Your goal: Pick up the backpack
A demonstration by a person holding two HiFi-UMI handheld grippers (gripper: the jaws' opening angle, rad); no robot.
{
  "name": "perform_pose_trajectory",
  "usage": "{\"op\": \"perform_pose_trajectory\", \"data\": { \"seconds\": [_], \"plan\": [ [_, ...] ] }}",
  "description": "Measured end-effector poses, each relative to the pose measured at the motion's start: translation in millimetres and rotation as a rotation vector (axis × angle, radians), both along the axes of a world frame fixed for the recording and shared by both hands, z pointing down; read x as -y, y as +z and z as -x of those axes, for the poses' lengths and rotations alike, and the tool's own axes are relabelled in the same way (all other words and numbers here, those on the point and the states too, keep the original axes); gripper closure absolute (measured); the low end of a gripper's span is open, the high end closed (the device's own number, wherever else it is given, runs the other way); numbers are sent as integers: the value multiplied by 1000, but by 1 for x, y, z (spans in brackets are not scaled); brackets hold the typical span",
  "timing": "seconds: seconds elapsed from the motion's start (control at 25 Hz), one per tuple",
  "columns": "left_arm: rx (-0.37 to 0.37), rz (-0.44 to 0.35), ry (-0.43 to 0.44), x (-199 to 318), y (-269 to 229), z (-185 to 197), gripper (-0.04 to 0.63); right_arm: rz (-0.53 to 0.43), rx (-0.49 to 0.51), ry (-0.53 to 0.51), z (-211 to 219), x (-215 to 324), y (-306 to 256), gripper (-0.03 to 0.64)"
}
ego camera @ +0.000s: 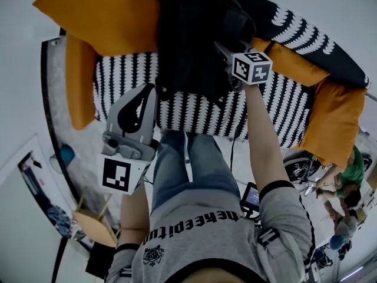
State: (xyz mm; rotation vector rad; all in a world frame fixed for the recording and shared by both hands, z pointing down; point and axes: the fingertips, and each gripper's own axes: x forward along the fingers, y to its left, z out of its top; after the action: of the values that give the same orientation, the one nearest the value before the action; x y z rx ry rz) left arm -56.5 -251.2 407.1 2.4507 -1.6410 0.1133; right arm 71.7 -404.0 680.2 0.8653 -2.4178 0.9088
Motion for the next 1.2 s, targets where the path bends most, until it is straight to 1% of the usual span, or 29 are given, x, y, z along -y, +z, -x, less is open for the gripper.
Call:
{"op": "perform_pose_trajectory", "data": {
  "seconds": [0.08, 0.16, 0.2, 0.28, 0.36, 0.52, 0.68, 1.0, 1.2],
  "plan": [
    [4, 2, -1, -2, 0, 2, 580, 0, -3, 0, 1, 0, -2, 481],
    [4, 0, -3, -4, -2, 6, 580, -16, -23, 0, 2, -2, -7, 557],
    [4, -2, -3, -6, -4, 9, 580, -28, -37, 3, 4, -3, -11, 581],
    [7, -6, -3, -10, -8, 17, 580, -60, -62, 9, 9, -6, -22, 584],
    [8, -13, -2, -14, -12, 24, 580, -102, -65, 13, 16, -11, -36, 588],
    [7, -34, 3, -21, -20, 32, 580, -194, -21, 30, 24, -18, -71, 589],
    [7, -57, 13, -26, -30, 30, 580, -275, -3, 57, 16, -25, -105, 589],
    [9, -105, 28, -47, -52, 36, 580, -376, 8, 103, 10, -49, -159, 591],
    [14, -143, 31, -60, -69, 40, 580, -430, 13, 111, 7, -70, -193, 589]
  ]
}}
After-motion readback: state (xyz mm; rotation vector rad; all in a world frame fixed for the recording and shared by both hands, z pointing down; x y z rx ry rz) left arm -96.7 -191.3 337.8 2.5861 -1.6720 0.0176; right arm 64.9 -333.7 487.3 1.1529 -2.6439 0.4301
